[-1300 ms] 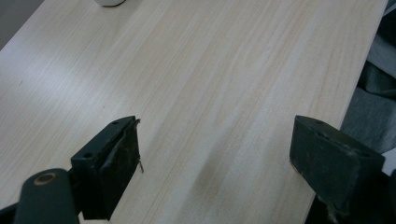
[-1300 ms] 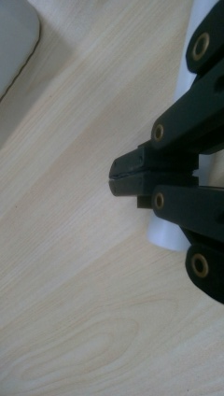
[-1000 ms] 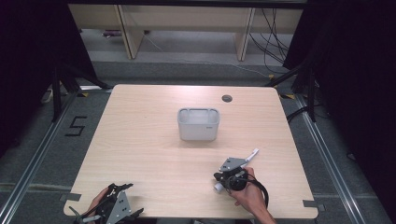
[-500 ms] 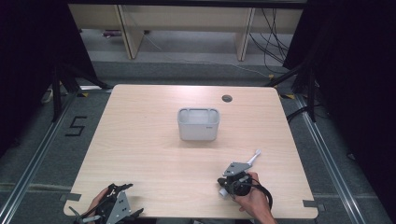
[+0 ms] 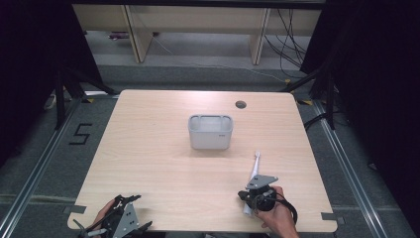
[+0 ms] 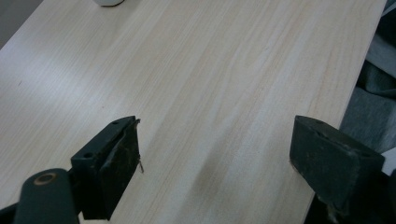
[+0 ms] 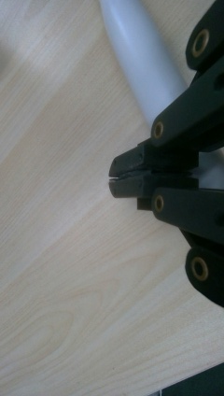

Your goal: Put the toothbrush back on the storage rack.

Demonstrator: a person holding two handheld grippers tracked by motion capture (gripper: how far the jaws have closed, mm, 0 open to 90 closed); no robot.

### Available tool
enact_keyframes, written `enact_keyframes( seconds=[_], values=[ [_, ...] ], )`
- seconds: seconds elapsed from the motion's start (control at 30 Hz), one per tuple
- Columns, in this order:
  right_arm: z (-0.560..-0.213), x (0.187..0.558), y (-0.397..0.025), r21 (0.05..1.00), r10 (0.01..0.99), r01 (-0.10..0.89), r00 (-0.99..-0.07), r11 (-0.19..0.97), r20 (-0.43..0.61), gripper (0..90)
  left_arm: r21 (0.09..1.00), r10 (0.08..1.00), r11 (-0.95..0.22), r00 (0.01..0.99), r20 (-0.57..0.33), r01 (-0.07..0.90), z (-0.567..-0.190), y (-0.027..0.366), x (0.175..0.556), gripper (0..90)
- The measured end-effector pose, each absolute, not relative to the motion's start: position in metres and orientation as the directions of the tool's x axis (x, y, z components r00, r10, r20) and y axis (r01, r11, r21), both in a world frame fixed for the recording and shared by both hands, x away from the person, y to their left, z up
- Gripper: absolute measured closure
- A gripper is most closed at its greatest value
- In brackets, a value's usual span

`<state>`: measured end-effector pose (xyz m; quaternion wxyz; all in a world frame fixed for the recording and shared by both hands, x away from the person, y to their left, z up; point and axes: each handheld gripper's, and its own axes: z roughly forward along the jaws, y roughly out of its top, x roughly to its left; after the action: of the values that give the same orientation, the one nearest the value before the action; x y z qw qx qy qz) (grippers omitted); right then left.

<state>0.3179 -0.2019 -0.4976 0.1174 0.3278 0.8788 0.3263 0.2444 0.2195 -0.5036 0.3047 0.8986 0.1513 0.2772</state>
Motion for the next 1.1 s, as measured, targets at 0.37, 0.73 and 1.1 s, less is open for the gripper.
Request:
enact_keyframes(
  seconds=[0.37,0.73,1.1],
  values=[
    [-0.496,0.313,-0.212,0.643,0.64,0.496,-0.768,0.584,0.012,88.5,0.636,0.452,-0.765,0.788,0.418,0.101,-0.505,0.219,0.244,15.6],
    [-0.496,0.309,-0.224,0.639,0.652,0.51,-0.758,0.576,0.017,88.4,0.636,0.451,-0.765,0.788,0.419,0.101,-0.505,0.218,0.244,15.6],
    [-0.497,0.307,-0.234,0.645,0.663,0.514,-0.748,0.566,0.014,88.4,0.634,0.448,-0.767,0.791,0.416,0.101,-0.505,0.218,0.244,15.5]
  ],
)
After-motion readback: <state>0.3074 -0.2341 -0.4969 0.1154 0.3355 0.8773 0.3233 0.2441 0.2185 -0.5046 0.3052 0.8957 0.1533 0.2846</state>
